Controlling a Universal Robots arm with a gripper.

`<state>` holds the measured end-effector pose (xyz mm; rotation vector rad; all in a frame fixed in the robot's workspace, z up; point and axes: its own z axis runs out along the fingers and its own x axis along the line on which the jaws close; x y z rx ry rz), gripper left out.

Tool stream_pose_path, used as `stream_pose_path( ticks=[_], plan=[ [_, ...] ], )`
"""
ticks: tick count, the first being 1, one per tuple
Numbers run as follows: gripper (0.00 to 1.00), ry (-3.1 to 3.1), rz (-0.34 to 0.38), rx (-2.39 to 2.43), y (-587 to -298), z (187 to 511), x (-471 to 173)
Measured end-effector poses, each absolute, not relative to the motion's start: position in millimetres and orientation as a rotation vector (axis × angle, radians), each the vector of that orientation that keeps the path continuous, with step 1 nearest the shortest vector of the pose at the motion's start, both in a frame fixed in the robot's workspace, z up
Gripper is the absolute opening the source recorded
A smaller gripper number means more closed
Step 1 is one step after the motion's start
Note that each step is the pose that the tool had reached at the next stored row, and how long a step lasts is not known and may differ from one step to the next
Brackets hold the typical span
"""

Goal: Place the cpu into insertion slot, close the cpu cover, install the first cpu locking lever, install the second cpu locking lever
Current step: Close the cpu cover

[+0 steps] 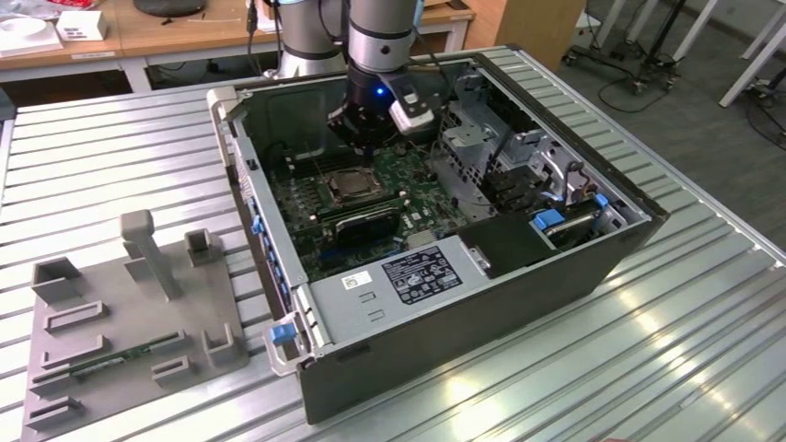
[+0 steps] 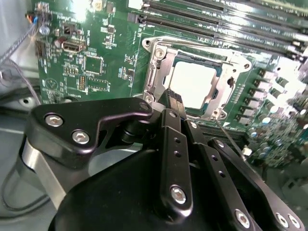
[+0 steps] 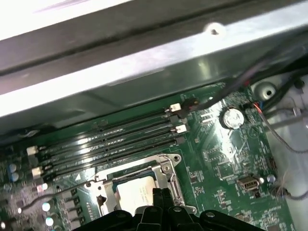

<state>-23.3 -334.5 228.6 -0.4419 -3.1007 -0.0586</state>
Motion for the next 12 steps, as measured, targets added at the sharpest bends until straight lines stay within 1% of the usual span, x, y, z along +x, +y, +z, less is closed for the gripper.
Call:
stream_pose_path(
  ticks=[12],
  plan=[
    [0.11, -3.126, -0.057, -0.101, -334.5, 226.7, -23.3]
  ],
)
